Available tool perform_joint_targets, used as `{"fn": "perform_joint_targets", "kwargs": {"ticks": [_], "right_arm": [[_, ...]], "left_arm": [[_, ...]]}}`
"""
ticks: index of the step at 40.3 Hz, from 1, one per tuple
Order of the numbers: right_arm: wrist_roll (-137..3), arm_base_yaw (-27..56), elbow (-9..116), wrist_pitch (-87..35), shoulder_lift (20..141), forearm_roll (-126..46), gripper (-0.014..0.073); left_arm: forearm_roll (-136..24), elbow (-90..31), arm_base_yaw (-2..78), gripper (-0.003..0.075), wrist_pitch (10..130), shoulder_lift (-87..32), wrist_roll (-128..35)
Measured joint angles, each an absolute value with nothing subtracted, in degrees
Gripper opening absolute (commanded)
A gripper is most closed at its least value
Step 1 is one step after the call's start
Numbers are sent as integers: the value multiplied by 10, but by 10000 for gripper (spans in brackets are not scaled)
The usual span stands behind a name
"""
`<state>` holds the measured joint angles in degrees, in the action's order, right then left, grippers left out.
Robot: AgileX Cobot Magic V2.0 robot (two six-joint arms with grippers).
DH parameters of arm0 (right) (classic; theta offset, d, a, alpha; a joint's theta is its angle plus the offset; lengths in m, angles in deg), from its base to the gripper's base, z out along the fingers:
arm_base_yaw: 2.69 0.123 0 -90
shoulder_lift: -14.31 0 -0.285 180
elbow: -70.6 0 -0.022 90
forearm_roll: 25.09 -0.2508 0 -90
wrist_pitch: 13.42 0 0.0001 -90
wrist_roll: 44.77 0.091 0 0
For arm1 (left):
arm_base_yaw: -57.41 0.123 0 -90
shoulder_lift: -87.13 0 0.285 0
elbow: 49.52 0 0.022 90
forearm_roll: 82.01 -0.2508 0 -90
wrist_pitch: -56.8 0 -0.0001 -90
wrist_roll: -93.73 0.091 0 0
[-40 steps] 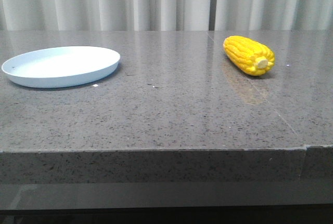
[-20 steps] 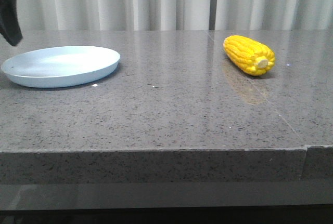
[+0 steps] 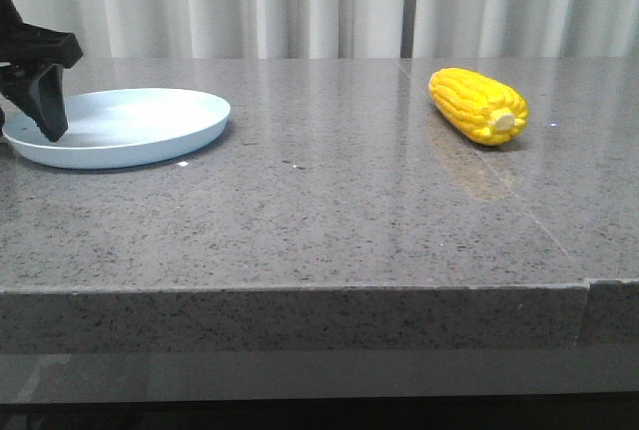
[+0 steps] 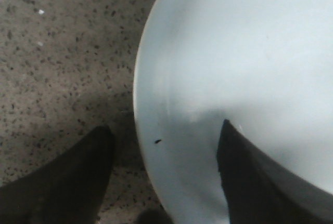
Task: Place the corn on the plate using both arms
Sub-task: 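Lower the left gripper onto the rim of the pale blue plate, then push the pale blue plate with the left gripper toward the corn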
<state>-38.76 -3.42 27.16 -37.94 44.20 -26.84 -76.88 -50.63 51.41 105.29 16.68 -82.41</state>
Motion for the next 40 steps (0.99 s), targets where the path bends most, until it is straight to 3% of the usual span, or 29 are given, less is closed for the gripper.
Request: {"fn": "perform_joint_targets", "kwargs": {"ticks": [10,30,40], "right_arm": [[-388,-34,272,-379,442,-268,570],[-388,-34,272,-379,442,-268,570],[-388,-34,272,-379,442,-268,570]], "left_arm": [[-764,-506,514,-13,1053,167,-824],[-605,-611,510,-20,1077,167,-803],[-548,-657,454,-20,1085,182,-795]]}}
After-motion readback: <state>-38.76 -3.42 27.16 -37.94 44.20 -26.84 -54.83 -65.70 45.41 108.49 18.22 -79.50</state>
